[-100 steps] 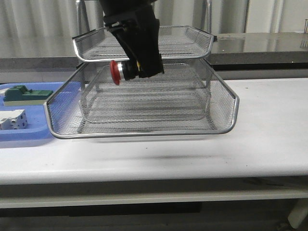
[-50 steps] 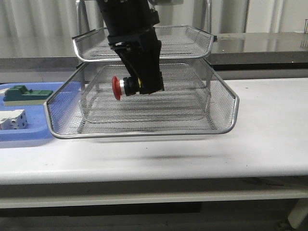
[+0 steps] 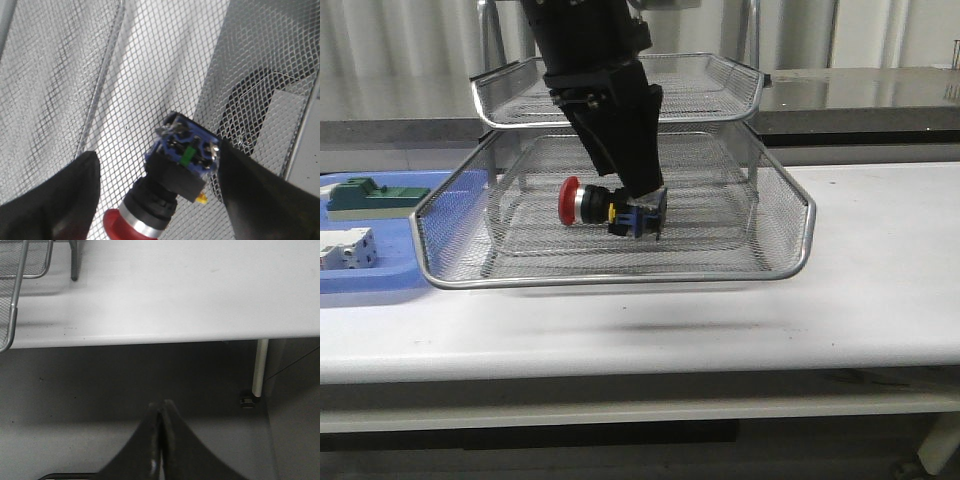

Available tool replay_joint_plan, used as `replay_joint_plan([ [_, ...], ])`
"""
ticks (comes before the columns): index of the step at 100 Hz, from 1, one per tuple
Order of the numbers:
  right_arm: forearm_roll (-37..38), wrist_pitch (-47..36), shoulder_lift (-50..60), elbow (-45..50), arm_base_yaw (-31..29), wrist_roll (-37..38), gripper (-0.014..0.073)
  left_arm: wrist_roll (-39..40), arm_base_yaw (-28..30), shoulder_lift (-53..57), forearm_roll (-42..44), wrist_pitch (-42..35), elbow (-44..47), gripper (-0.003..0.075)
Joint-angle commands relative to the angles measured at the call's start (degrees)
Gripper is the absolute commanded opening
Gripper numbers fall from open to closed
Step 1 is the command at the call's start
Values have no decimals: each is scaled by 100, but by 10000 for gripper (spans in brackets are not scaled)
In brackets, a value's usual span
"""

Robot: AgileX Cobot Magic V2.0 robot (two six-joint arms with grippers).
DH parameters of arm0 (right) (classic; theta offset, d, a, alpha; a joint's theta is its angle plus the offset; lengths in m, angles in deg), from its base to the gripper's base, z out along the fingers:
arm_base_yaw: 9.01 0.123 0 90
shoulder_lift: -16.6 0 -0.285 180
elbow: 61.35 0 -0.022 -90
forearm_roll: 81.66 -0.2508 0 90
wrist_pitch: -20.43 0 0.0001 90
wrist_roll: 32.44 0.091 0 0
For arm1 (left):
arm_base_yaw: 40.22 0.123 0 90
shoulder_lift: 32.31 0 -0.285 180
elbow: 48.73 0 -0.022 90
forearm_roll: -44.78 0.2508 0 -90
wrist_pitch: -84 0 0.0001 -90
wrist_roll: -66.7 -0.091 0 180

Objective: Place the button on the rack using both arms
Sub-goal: 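Lower the button onto the tier mesh, open the left gripper, lift away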

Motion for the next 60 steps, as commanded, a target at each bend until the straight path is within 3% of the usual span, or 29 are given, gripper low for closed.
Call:
replay_joint_plan([
  [1, 119, -280, 1, -189, 11, 3, -70, -7, -47, 327, -128, -11, -125, 489],
  [60, 119, -280, 1, -189, 11, 3, -70, 568, 22, 888, 20, 183, -419, 487],
])
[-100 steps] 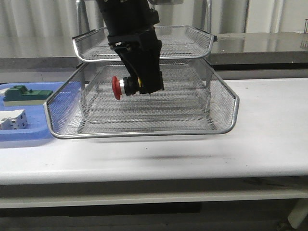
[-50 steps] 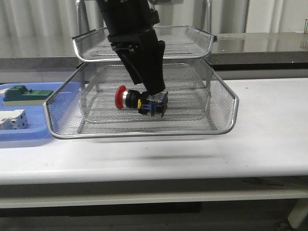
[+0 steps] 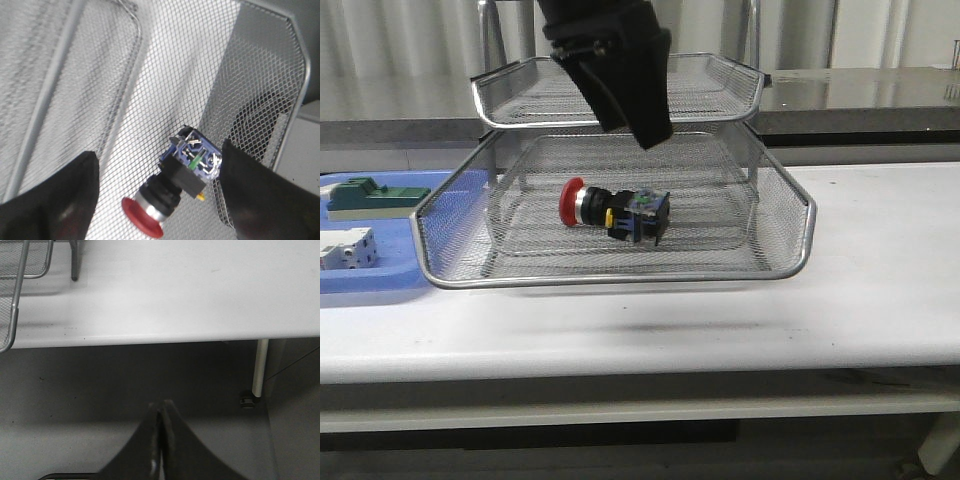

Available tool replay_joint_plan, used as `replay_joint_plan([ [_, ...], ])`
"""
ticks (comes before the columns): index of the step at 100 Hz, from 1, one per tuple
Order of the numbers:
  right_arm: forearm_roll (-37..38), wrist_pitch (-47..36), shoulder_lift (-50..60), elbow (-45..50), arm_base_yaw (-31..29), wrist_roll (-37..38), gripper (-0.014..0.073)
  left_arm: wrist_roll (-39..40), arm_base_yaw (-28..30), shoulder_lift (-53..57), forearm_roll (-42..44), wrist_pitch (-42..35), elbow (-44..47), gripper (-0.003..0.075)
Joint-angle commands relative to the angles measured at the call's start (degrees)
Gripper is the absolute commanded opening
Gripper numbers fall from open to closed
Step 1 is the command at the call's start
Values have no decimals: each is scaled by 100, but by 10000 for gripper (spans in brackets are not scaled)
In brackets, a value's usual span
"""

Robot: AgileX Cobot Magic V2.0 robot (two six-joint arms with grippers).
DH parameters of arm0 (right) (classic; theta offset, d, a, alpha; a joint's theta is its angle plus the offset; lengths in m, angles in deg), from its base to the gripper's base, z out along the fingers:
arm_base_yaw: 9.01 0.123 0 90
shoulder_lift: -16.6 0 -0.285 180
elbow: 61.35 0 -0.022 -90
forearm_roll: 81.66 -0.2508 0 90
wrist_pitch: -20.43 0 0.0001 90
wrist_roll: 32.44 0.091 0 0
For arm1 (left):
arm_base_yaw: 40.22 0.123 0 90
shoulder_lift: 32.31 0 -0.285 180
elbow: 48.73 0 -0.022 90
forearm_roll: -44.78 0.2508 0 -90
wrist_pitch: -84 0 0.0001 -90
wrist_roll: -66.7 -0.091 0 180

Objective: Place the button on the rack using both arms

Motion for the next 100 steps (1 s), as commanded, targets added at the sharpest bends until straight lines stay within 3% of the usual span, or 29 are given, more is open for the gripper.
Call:
replay_joint_plan([
  [1, 119, -280, 1, -189, 11, 3, -70, 250, 20, 588, 46, 194, -194, 487],
  [41, 119, -280, 1, -189, 11, 3, -70, 754, 790, 1772, 192, 194, 303, 487],
  [67, 119, -280, 1, -189, 11, 3, -70, 892, 1762, 2810, 192, 22, 1524, 486],
  [100, 119, -280, 1, -189, 11, 3, -70, 913, 2987, 4343, -196, -1106, 3458, 487],
])
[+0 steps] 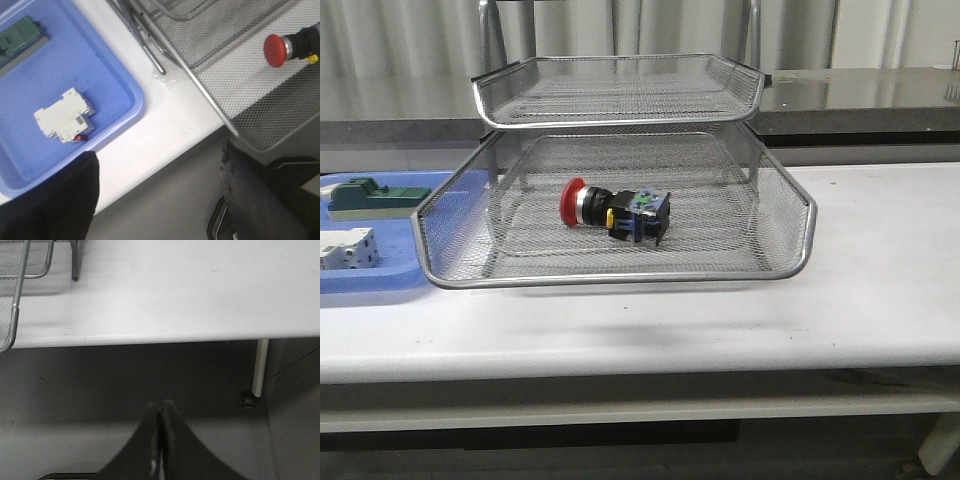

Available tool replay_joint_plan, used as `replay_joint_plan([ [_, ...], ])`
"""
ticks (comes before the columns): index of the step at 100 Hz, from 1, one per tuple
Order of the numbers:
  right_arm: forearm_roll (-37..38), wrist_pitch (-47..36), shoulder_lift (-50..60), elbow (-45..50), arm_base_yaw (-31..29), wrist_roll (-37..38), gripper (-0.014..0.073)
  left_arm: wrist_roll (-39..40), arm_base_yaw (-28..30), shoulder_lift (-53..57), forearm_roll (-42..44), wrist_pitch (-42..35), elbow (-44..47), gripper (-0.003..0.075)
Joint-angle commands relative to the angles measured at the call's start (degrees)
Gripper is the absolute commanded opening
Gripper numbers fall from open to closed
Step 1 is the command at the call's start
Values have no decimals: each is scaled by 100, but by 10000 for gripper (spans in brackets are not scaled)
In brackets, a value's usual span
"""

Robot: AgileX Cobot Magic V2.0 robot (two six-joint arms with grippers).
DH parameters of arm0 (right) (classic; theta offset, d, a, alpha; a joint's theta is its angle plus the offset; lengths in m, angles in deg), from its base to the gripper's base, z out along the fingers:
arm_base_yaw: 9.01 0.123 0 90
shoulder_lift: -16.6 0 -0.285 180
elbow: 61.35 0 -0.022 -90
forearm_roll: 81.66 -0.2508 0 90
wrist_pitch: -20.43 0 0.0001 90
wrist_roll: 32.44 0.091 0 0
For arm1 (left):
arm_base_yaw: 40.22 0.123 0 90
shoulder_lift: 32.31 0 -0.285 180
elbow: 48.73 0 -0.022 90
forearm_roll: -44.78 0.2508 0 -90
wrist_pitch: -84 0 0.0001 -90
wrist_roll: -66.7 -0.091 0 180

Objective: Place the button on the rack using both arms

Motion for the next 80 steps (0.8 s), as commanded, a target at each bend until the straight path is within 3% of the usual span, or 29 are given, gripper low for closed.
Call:
replay_joint_plan([
  [1, 119, -280, 1, -189, 11, 3, -70, 69, 232, 613, -327, -655, 320, 487],
  [59, 119, -280, 1, -189, 11, 3, -70, 69, 378, 3597, -951, -4869, 4115, 487],
  [80, 119, -280, 1, -189, 11, 3, -70, 69, 378, 4530, -1055, -5729, 5047, 487],
])
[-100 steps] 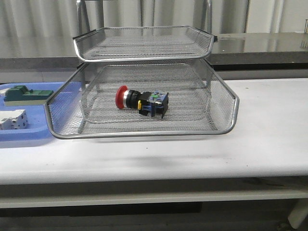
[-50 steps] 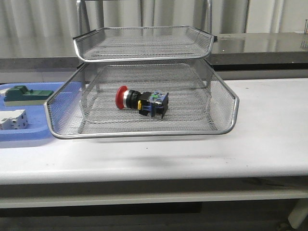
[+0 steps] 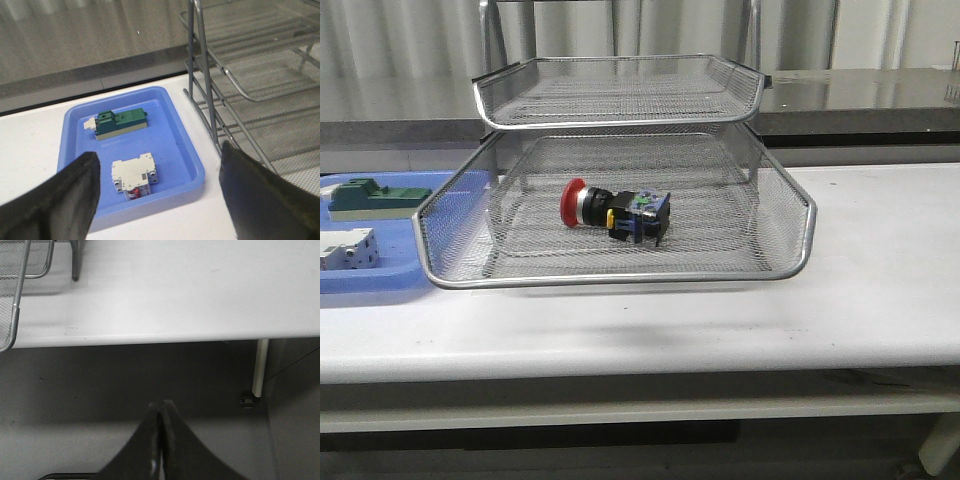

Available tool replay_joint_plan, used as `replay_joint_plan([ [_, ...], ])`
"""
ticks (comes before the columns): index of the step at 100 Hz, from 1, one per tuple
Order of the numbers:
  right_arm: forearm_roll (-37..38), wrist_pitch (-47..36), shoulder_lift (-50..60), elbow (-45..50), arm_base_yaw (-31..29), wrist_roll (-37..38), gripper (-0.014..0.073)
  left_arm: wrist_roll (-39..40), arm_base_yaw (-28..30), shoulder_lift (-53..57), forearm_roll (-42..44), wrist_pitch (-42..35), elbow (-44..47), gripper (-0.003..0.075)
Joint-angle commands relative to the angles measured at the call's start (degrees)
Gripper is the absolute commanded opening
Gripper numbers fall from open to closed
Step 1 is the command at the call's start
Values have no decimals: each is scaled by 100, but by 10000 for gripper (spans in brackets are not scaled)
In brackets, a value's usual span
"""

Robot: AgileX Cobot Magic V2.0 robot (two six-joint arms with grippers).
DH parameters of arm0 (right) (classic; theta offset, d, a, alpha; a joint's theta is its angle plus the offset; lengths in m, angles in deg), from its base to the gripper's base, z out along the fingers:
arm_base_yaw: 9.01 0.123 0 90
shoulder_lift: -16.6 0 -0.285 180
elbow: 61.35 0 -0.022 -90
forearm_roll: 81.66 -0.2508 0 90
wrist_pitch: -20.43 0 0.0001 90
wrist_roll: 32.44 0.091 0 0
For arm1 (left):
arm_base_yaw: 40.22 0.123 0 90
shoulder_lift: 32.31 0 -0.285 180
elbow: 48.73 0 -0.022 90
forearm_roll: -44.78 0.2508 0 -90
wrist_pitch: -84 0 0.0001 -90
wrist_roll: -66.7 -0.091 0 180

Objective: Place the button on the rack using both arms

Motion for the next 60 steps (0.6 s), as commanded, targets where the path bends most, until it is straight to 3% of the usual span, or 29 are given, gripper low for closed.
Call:
replay_joint_plan([
  [1, 119, -280, 1, -189, 11, 3, -70, 57, 11, 340, -176, -771, 140, 487],
  [29, 119, -280, 1, -189, 11, 3, -70, 57, 11, 1098, -714, -1740, 1130, 487],
  [60, 119, -280, 1, -189, 11, 3, -70, 57, 11, 1210, -714, -2043, 1489, 487],
])
